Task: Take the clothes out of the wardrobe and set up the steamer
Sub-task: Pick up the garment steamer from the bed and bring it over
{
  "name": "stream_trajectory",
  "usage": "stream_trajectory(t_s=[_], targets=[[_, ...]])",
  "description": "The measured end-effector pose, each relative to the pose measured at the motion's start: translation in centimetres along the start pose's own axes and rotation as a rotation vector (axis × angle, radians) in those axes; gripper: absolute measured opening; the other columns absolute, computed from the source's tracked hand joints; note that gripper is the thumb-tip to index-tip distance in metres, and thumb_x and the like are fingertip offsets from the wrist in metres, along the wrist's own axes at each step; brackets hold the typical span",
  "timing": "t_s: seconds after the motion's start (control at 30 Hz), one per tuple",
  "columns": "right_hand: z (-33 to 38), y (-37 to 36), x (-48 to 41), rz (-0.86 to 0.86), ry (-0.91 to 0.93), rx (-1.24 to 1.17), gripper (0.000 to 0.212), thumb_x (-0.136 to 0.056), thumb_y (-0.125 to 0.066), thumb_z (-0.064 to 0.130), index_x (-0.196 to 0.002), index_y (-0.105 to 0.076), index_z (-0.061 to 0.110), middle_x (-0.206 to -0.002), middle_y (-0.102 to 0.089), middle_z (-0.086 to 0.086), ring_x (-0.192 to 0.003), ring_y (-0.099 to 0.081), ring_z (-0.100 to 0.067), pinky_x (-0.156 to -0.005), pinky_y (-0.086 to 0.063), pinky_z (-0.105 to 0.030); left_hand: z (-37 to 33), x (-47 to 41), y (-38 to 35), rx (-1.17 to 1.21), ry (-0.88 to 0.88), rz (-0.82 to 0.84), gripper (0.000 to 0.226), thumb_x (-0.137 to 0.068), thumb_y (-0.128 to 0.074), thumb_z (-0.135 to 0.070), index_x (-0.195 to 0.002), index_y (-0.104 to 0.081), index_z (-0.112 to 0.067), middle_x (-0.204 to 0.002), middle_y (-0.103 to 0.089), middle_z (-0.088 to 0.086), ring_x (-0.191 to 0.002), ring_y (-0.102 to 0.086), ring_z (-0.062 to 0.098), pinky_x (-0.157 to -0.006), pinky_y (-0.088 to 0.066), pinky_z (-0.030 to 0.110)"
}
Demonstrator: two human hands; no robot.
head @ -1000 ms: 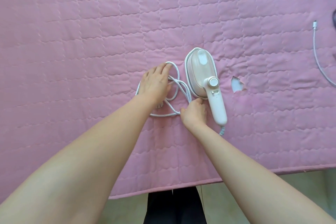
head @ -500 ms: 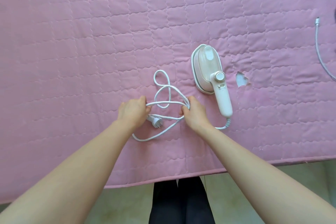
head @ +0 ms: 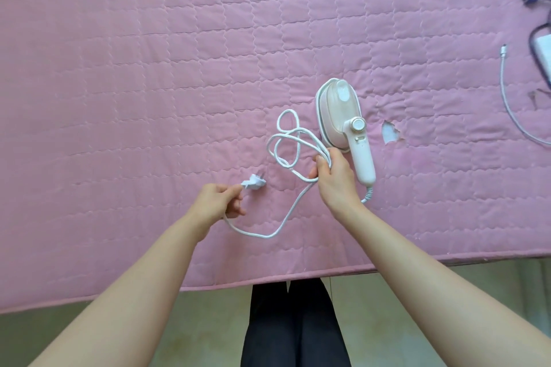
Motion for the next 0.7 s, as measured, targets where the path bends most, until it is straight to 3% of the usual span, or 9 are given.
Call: stream_trajectory(t_s=[0.13, 0.23, 0.3, 0.4, 0.47, 0.53, 0.7], targets=[[0.2, 0.1, 1.3, 0.009, 0.043, -0.042, 0.015, -0.096, -0.041, 0.014, -0.090, -0.052, 0.007, -0.065, -0.058, 0.005, -0.062, -0.052, -0.009, -0.059, -0.038, -0.022, -1.0, 2.0, -1.7, 0.563, 0.084, -0.079, 0.025, -0.100, -0.047, -0.022, -0.080, -0.052, -0.007, -0.075, -0.068, 0.012, -0.063, -0.072, 0.022, -0.055, -0.057, 0.025], [0.2, 0.3, 2.2, 0.054, 0.083, -0.107, 0.016, -0.097, -0.042, 0.013, -0.083, -0.049, 0.009, -0.063, -0.057, 0.003, -0.064, -0.058, -0.017, -0.063, -0.044, -0.026, -1.8, 3.0, -4.3, 0.909, 0.131, -0.006, 0.028, -0.102, -0.040, -0.019, -0.076, -0.043, -0.010, -0.103, -0.068, 0.023, -0.077, -0.073, 0.029, -0.070, -0.060, 0.034], [0.1, 0.5, 2.8, 0.082, 0.107, -0.141, 0.019, -0.099, -0.042, 0.013, -0.081, -0.046, 0.011, -0.062, -0.056, 0.002, -0.061, -0.056, -0.013, -0.062, -0.046, -0.021, -1.9, 3.3, -6.5, 0.931, 0.151, 0.076, 0.028, -0.101, -0.043, -0.028, -0.077, -0.040, -0.015, -0.113, -0.066, 0.022, -0.086, -0.072, 0.031, -0.082, -0.056, 0.040], [0.0, 0.7, 3.5, 0.125, 0.136, -0.138, 0.019, -0.100, -0.041, 0.013, -0.083, -0.046, 0.006, -0.064, -0.055, -0.002, -0.060, -0.054, -0.013, -0.061, -0.046, -0.022, -1.7, 3.0, -9.2, 0.952, 0.181, 0.177, 0.040, -0.092, -0.053, -0.050, -0.104, -0.040, -0.015, -0.118, -0.065, 0.017, -0.097, -0.069, 0.034, -0.091, -0.051, 0.048], [-0.4, 0.6, 3.9, 0.165, 0.152, -0.072, 0.020, -0.100, -0.041, 0.013, -0.086, -0.046, 0.000, -0.065, -0.055, -0.003, -0.060, -0.050, -0.012, -0.060, -0.044, -0.026, -2.4, 2.6, -10.3, 1.052, 0.170, 0.240, 0.067, -0.082, -0.060, -0.059, -0.127, -0.039, -0.014, -0.122, -0.062, 0.020, -0.102, -0.067, 0.038, -0.090, -0.052, 0.051], [-0.8, 0.7, 4.4, 0.200, 0.174, 0.027, 0.019, -0.099, -0.040, 0.013, -0.089, -0.050, 0.000, -0.066, -0.057, -0.002, -0.061, -0.051, -0.014, -0.059, -0.043, -0.027, -3.2, 2.3, -10.7, 1.125, 0.158, 0.235, 0.083, -0.076, -0.065, -0.062, -0.137, -0.041, -0.011, -0.123, -0.062, 0.022, -0.104, -0.066, 0.037, -0.081, -0.056, 0.049], [-2.3, 0.4, 4.9, 0.298, 0.180, 0.294, 0.016, -0.100, -0.036, 0.017, -0.096, -0.049, 0.010, -0.078, -0.062, -0.015, -0.071, -0.064, -0.026, -0.067, -0.050, -0.042, -4.7, 1.9, -10.3, 1.118, 0.098, 0.140, 0.064, -0.065, -0.076, -0.052, -0.106, -0.054, -0.009, -0.109, -0.060, 0.018, -0.105, -0.063, 0.034, -0.089, -0.053, 0.053]])
Point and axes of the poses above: each hand's wrist, its own x-axis away from the middle knuckle, its own y-axis out of the back of the hand, z = x × y, the point moved 5 cm from there along -x, towards the middle knuckle
